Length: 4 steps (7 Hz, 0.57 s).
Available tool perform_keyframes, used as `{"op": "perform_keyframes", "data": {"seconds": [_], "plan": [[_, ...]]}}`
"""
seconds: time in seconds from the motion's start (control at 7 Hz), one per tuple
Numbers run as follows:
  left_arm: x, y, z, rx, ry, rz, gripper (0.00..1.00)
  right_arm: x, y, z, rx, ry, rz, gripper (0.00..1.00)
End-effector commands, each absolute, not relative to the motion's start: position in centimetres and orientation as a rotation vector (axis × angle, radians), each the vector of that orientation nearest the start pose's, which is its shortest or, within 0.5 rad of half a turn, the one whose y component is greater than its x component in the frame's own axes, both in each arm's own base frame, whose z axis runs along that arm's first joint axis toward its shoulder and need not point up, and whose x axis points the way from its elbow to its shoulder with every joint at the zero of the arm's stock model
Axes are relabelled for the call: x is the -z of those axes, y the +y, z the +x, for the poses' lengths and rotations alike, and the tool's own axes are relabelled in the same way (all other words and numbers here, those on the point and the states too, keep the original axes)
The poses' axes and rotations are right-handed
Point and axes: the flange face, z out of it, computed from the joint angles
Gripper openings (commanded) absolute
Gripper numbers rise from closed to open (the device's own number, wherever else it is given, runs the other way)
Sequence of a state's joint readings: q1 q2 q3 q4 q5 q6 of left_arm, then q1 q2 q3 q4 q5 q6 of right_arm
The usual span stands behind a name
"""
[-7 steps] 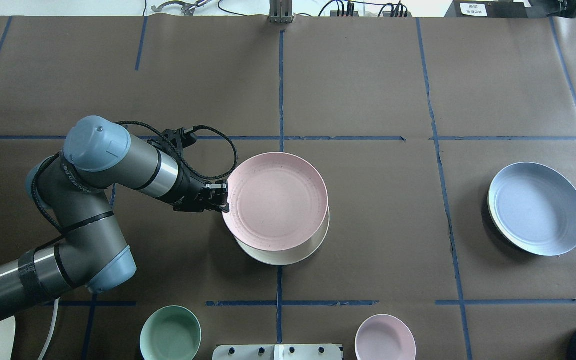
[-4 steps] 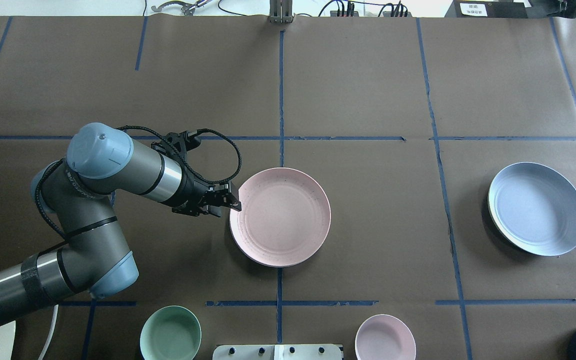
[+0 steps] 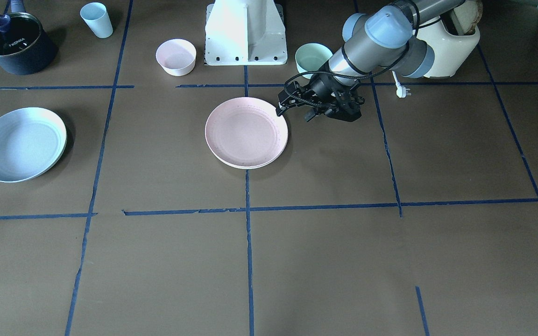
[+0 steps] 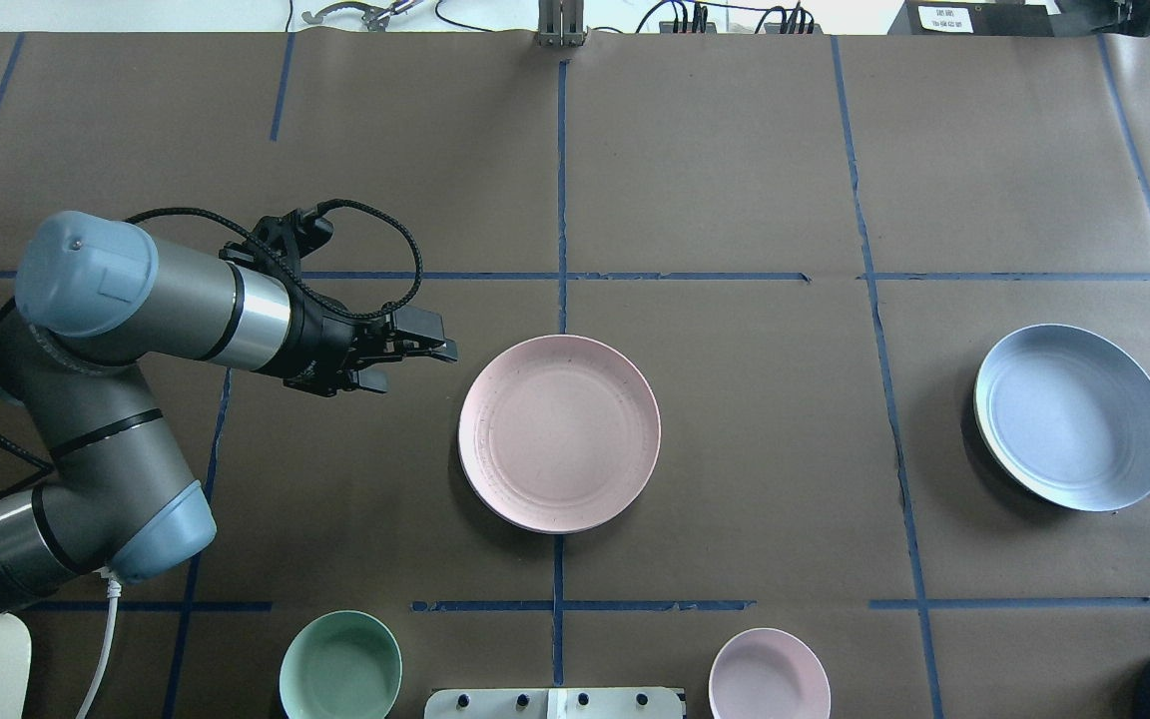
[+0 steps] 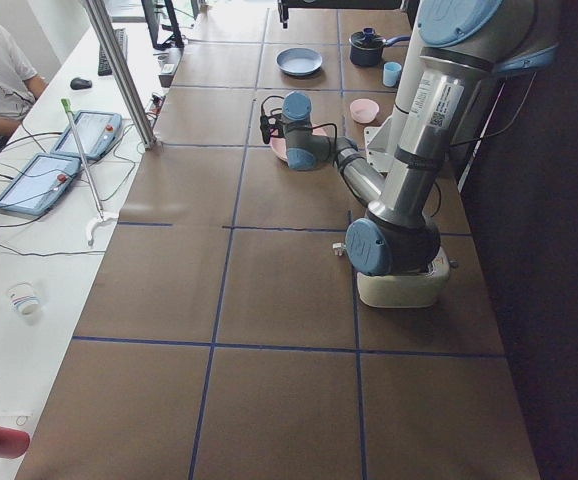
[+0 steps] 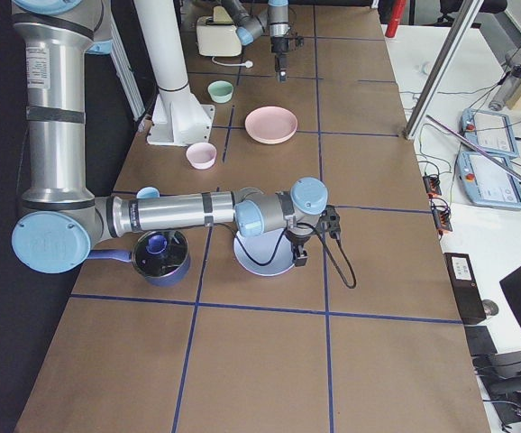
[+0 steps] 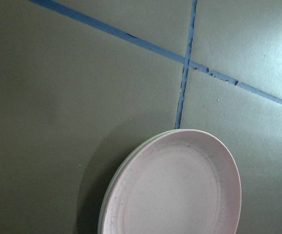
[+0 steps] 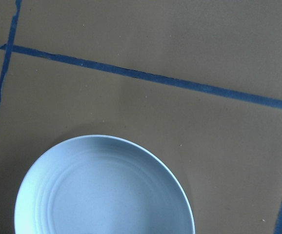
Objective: Stack three plates with pink and blue
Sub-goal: 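Withdraw the left gripper while the right gripper reaches the blue plate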
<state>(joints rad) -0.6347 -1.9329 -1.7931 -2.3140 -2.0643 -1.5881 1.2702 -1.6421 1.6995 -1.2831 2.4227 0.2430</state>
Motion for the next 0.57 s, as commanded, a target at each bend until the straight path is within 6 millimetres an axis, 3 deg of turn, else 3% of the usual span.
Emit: {"op": "perform_keyframes", "data": {"seconds": [0.0, 0.14, 0.29, 0.43], "plan": [[-27.2, -41.8, 41.6, 0.231, 1.357, -0.002, 1.00, -63.3, -43.6, -13.0, 0.113, -0.896, 0.142, 0.98], [-27.2, -41.8, 41.6, 0.231, 1.357, -0.002, 1.00, -67.6, -42.4, -12.5, 0.111, -0.895, 0.142, 0.96], [-27.2, -41.8, 41.6, 0.232, 1.357, -0.001, 1.00, -69.4, -42.0, -12.3, 0.104, -0.905, 0.157, 0.93], [-27.2, -41.8, 41.6, 0.232, 1.357, -0.001, 1.00, -69.7, -41.9, -12.3, 0.093, -0.909, 0.146, 0.65]]}}
